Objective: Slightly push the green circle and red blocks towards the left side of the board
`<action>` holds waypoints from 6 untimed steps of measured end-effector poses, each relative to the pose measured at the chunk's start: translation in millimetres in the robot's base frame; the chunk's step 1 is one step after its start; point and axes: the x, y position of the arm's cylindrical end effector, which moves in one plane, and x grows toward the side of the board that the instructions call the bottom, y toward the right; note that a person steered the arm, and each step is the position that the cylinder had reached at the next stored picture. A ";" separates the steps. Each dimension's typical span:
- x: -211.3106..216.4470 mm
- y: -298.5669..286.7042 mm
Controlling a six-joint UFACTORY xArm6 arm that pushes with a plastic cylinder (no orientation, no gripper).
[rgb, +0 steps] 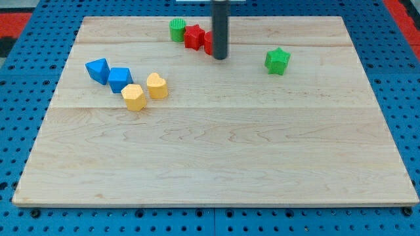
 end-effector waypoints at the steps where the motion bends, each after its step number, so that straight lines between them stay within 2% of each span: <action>1: -6.1 25.8; 3: -37.6 -22.7; 6: -52.6 -41.0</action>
